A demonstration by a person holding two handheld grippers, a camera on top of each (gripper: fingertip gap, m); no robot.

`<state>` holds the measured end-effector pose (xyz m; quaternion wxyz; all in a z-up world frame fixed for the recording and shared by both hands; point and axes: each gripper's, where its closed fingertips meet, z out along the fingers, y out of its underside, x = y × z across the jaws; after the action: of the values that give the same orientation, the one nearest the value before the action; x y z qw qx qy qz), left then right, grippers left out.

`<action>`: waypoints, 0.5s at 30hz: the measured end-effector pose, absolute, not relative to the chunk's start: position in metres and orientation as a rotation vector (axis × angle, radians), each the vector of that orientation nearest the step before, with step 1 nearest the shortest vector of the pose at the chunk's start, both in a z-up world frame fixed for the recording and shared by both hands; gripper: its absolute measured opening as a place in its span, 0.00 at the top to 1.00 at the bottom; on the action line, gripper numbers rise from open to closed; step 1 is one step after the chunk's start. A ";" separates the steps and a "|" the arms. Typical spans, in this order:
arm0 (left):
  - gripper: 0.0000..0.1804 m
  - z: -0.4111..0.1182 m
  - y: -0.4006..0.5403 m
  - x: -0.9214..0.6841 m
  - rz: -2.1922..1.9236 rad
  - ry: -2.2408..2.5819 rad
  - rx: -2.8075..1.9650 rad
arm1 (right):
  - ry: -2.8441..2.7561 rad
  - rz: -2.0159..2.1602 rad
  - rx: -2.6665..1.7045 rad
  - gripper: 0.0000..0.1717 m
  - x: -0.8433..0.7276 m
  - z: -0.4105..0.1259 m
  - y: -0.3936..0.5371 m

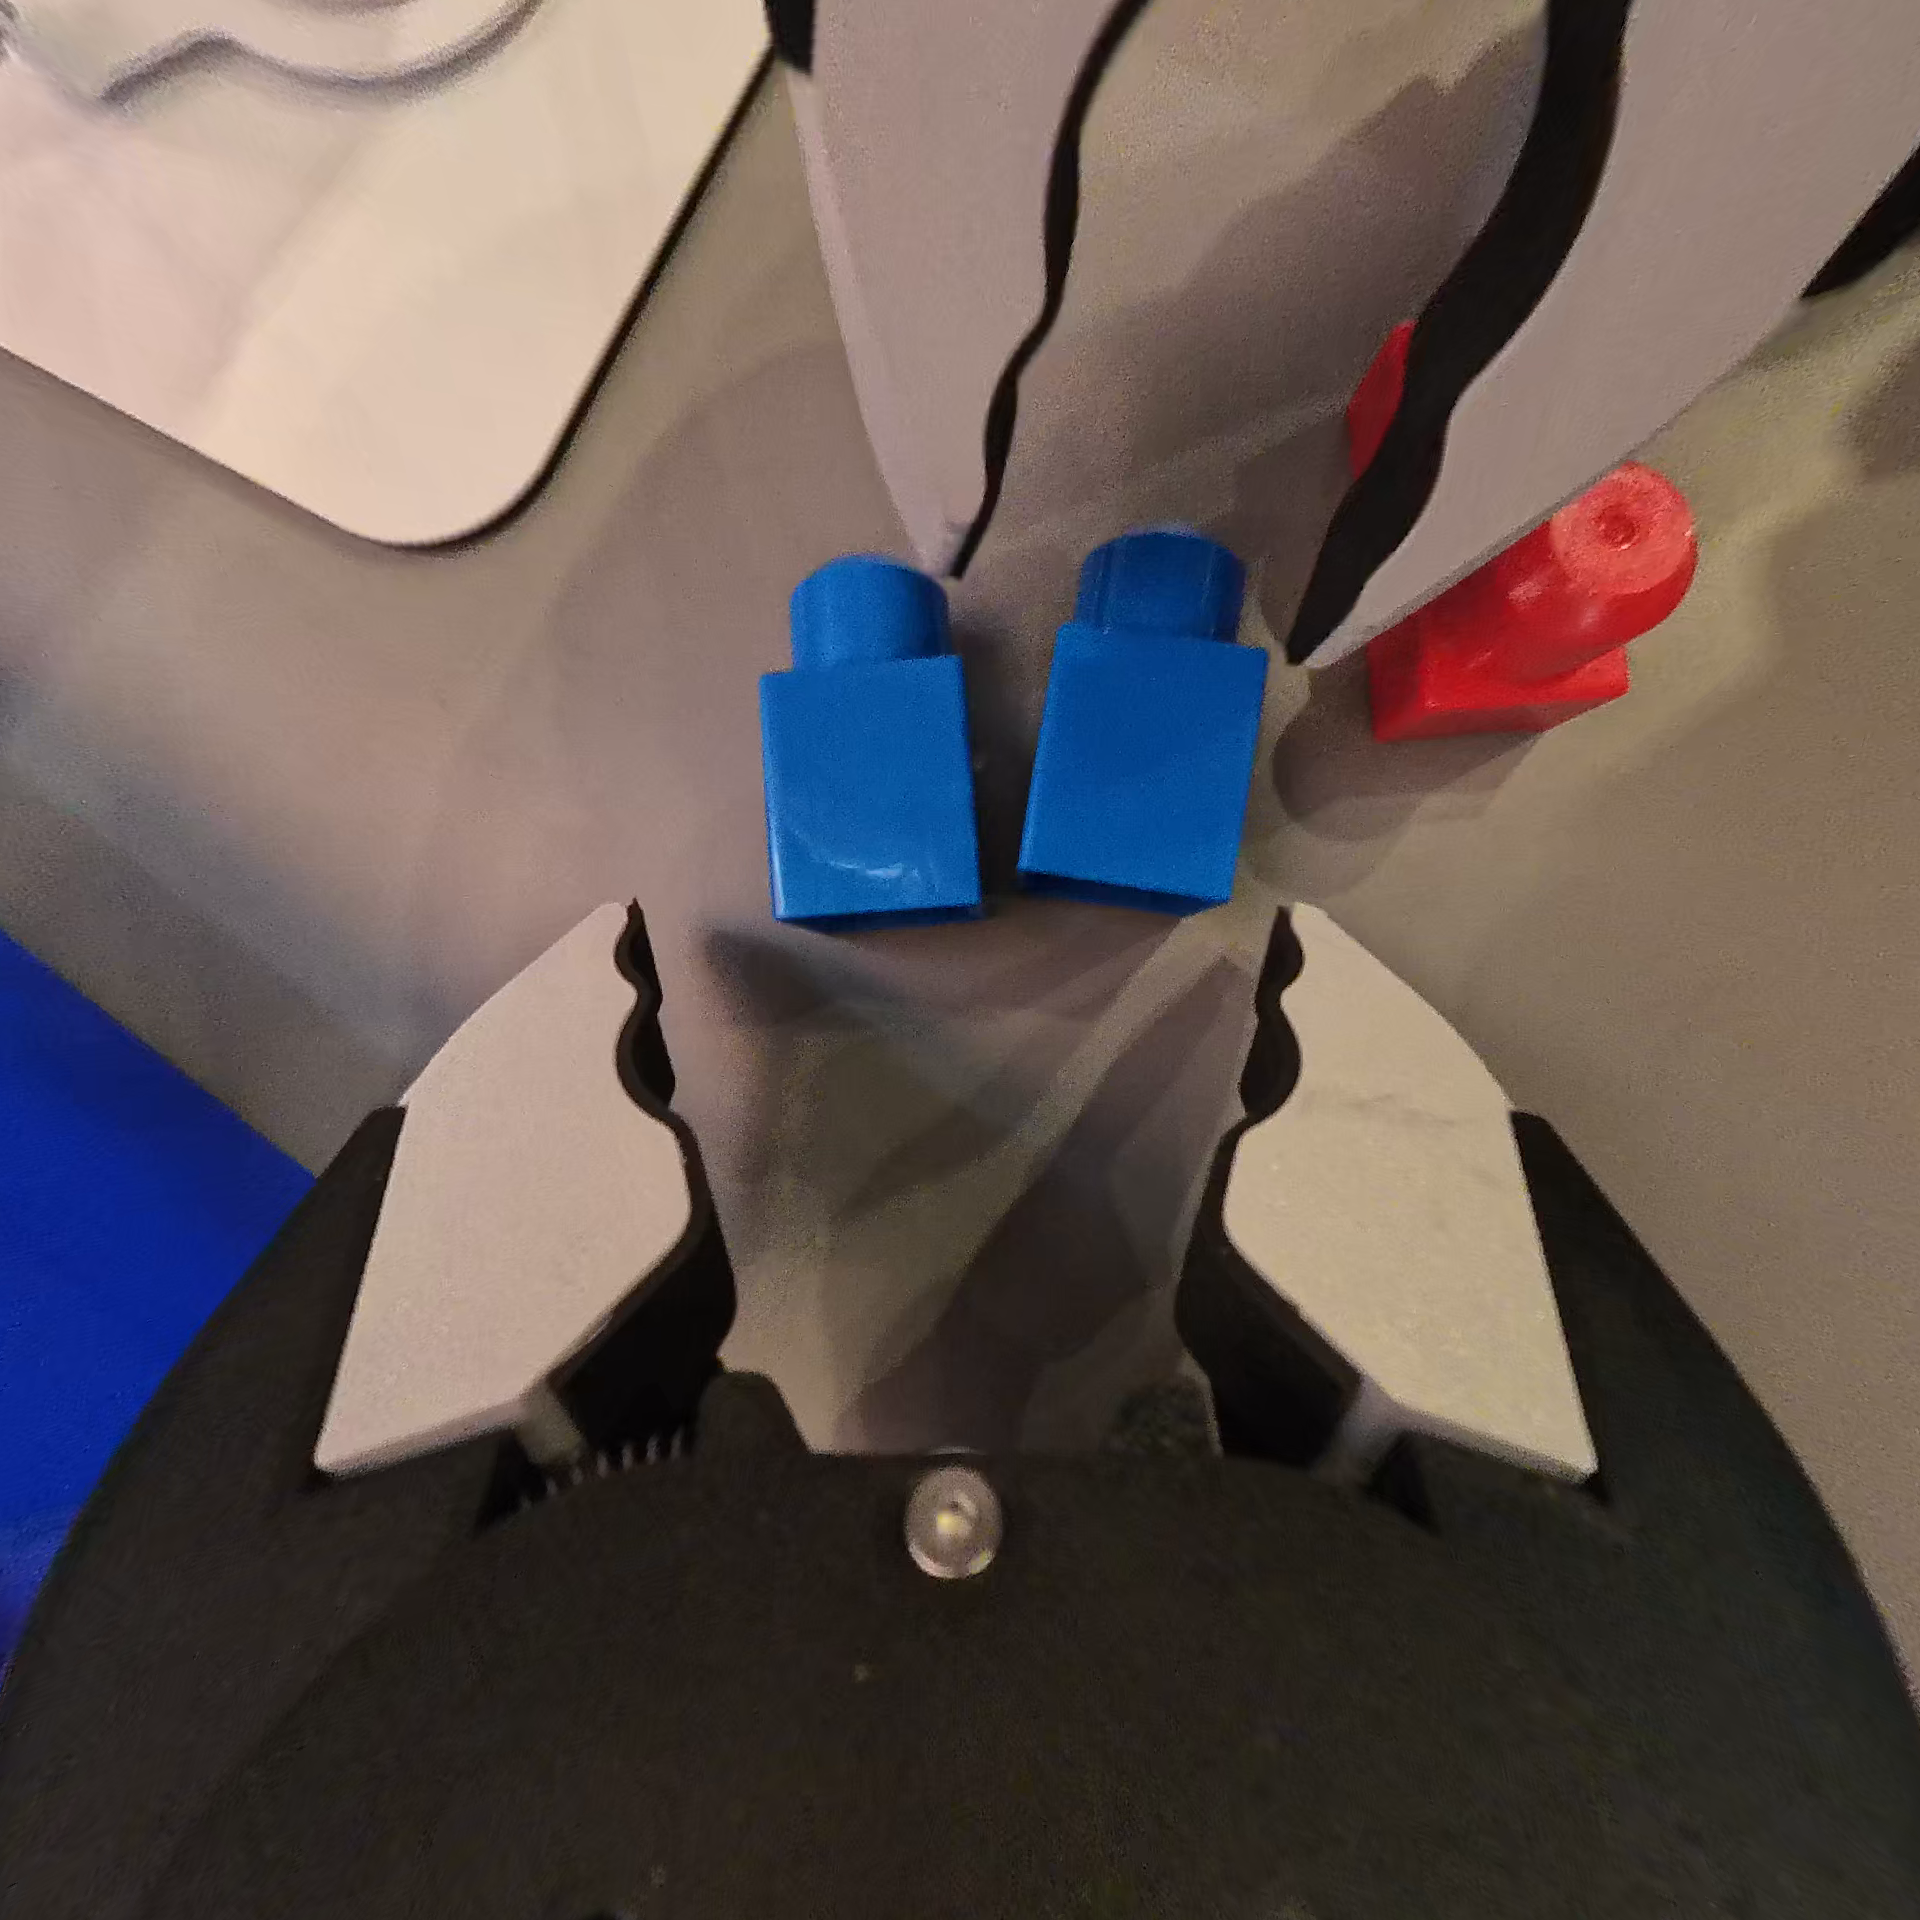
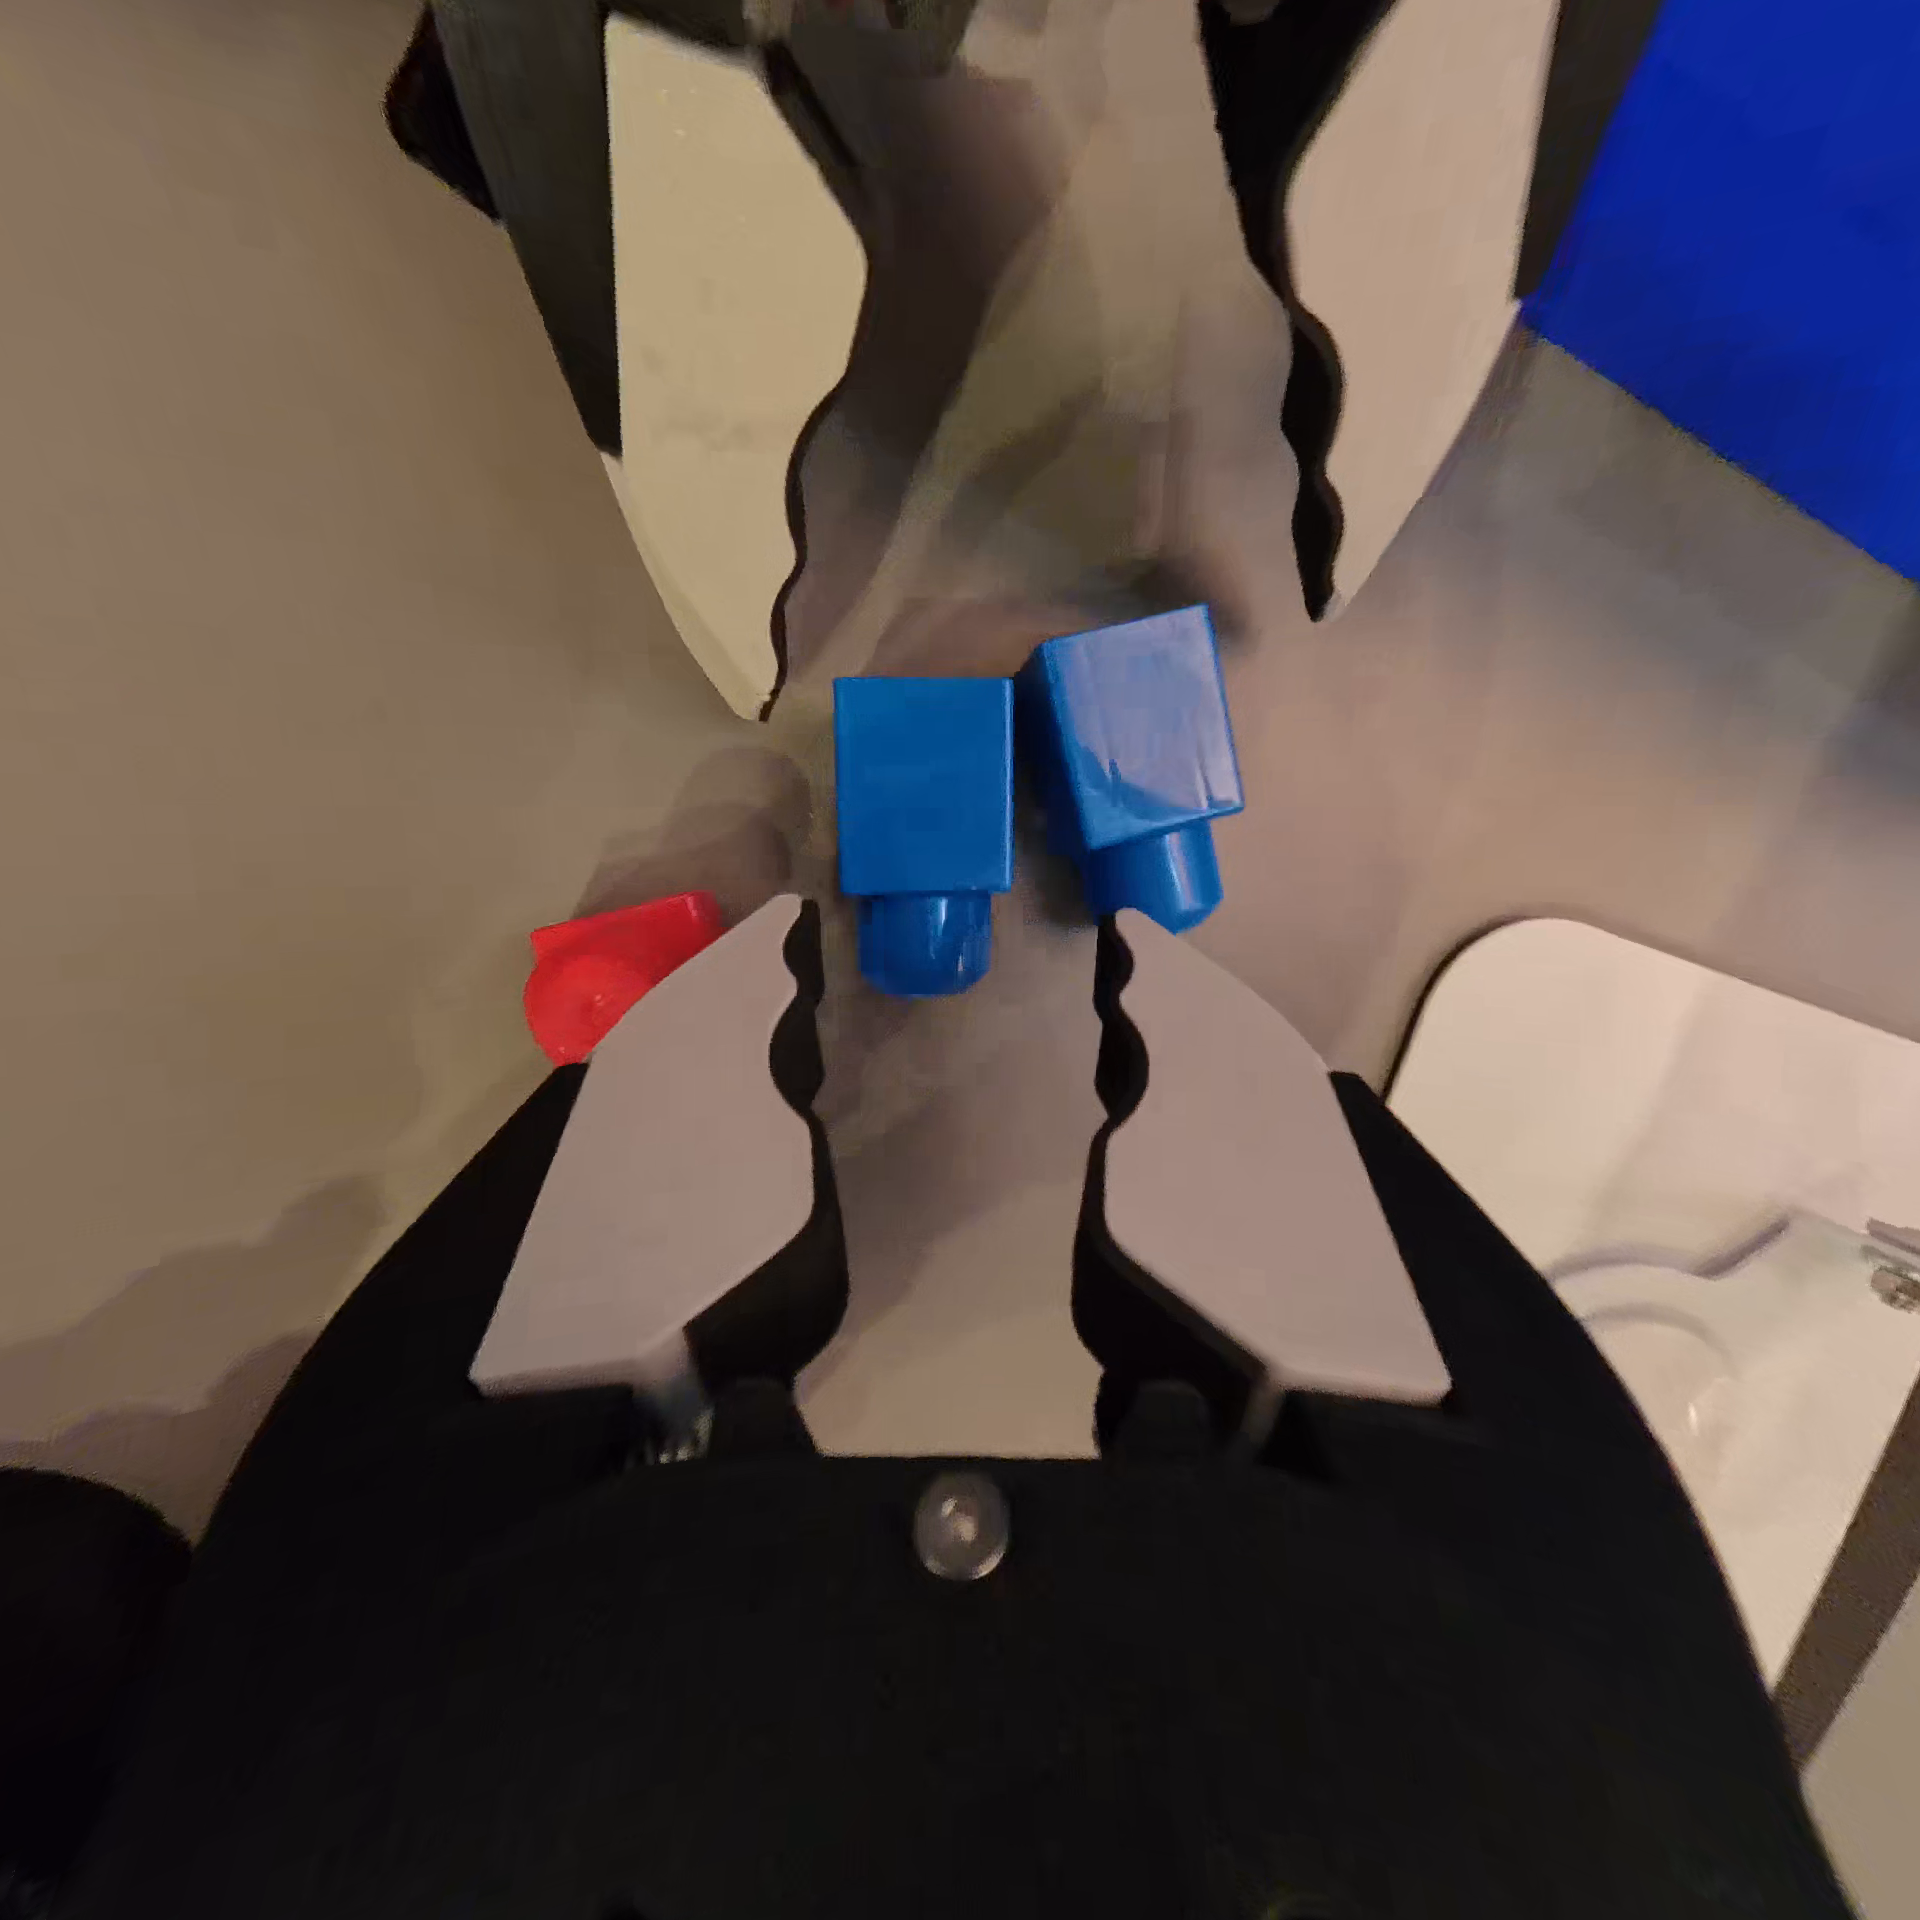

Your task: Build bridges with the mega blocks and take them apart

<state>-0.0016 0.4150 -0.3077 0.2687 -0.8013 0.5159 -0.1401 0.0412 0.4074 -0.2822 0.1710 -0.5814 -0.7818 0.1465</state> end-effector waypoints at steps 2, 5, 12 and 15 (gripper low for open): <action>0.38 -0.304 0.414 0.003 -0.398 1.390 -2.141 | -2.183 0.453 -1.677 0.71 0.047 -0.274 0.412; 0.35 -0.307 0.415 0.009 -0.393 1.388 -2.153 | -2.169 0.393 -1.722 0.73 0.062 -0.274 0.425; 0.47 -0.314 0.421 0.019 -0.424 1.364 -2.160 | -2.197 0.366 -1.716 0.76 0.065 -0.277 0.425; 0.56 -0.312 0.422 0.023 -0.424 1.372 -2.138 | -2.191 0.380 -1.723 0.77 0.065 -0.277 0.425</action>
<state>0.0226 0.4220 -0.3120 0.2795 -0.7970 0.5115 -0.1580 0.0653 0.4252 -0.2766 0.1635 -0.6043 -0.7683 0.1332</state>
